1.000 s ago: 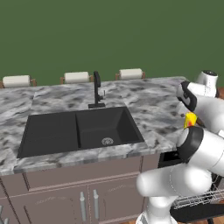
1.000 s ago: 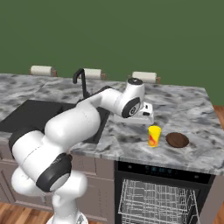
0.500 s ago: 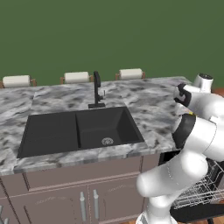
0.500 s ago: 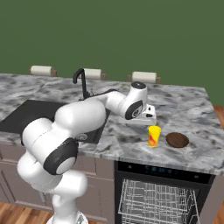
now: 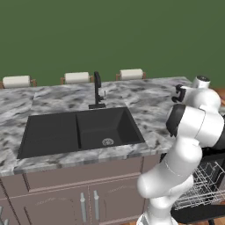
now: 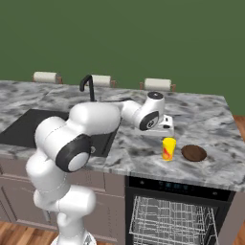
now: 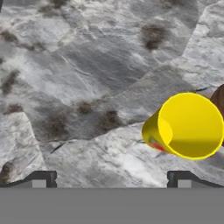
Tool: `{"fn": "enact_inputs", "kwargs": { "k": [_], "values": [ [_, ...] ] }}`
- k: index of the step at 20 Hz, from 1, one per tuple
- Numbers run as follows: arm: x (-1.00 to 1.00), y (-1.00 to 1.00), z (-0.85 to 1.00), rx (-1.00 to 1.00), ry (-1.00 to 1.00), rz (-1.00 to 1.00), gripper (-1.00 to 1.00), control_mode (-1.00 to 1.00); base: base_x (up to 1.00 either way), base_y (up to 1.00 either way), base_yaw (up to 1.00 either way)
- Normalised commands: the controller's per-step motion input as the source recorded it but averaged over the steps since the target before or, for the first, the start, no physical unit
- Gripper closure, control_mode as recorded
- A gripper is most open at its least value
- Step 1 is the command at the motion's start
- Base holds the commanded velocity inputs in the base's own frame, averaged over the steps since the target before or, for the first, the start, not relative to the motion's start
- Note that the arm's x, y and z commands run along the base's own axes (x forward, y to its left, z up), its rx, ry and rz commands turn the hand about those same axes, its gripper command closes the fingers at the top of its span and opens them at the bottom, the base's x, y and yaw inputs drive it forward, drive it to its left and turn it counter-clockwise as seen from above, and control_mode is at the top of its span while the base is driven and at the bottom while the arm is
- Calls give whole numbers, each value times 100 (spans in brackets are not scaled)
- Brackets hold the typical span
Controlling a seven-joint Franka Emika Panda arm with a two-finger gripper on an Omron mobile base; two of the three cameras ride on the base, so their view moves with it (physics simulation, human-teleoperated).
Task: Pick up the cup and bowl from the counter, place them in the dishwasher, and close the dishwasher door.
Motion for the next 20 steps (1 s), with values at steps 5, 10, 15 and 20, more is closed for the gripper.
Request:
{"fn": "enact_inputs", "kwargs": {
  "k": [5, 10, 15, 20],
  "values": [
    [32, -13, -18, 0, 0, 0, -100, -100, 0, 0, 0],
    [26, -14, -17, 0, 0, 0, -100, -100, 0, 0, 0],
    [16, -21, -14, 0, 0, 0, -100, -100, 0, 0, 0],
    [17, -25, -13, 0, 0, 0, -100, -100, 0, 0, 0]
  ]
}}
